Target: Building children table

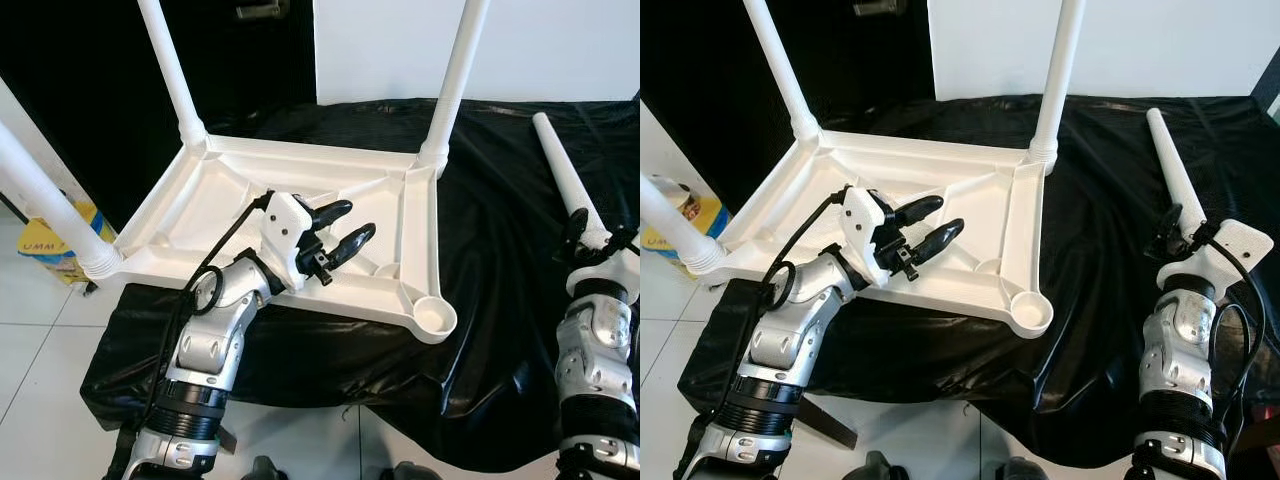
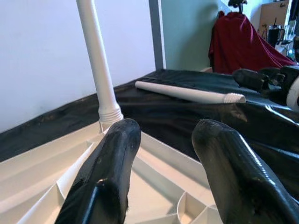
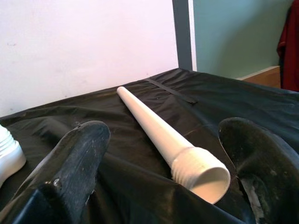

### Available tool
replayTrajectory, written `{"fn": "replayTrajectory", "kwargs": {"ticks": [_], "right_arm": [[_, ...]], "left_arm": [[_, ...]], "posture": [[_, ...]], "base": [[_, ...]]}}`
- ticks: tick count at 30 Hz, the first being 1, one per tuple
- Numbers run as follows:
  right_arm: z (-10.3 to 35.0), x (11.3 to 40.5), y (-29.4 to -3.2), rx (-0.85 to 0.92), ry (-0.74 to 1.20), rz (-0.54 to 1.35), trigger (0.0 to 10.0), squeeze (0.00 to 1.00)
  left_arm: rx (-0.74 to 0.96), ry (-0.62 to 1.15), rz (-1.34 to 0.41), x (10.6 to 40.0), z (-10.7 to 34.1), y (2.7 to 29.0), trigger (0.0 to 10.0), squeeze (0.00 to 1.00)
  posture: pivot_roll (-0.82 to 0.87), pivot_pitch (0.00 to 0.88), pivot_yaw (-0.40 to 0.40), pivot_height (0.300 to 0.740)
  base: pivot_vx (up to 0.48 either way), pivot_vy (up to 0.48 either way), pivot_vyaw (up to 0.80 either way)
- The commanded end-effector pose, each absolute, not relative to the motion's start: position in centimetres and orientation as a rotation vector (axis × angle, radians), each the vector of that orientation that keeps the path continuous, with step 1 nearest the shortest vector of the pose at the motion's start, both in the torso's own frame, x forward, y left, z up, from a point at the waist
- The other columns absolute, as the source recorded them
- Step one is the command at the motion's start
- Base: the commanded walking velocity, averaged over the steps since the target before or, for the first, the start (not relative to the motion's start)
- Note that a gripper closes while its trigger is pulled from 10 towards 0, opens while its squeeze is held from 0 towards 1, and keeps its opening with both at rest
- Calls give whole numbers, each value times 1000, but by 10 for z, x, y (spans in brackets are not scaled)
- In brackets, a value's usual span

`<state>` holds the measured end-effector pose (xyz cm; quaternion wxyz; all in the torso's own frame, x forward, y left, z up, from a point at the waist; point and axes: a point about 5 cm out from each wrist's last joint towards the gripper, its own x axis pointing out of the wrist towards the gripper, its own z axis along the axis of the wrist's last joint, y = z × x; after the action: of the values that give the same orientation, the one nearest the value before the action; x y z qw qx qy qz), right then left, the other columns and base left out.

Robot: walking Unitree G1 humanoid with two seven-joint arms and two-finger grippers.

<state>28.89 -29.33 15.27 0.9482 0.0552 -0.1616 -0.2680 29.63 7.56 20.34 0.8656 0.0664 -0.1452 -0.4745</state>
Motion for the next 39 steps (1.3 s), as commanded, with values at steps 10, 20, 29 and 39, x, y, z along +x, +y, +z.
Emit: {"fn": "replayTrajectory", "kwargs": {"ticks": [10, 20, 29, 39], "right_arm": [[136, 275, -308, 183, -305, -645, 10000, 0], [132, 277, -316, 373, -310, -577, 10000, 0], [140, 291, -313, 477, -318, -460, 10000, 0], [149, 305, -310, 528, -324, -400, 10000, 0]], "left_arm": [[123, -316, -849, 312, 209, 82, 10000, 0], [93, -342, -936, 303, 218, 71, 10000, 0], [87, -331, -969, 294, 218, 70, 10000, 0], [86, -305, -948, 289, 215, 78, 10000, 0]], "posture": [[-187, 0, 40, 740], [-184, 88, 67, 740], [-163, 149, 66, 740], [-120, 196, 51, 740]], "base": [[0, 0, 0], [0, 0, 0], [0, 0, 0], [0, 0, 0]]}}
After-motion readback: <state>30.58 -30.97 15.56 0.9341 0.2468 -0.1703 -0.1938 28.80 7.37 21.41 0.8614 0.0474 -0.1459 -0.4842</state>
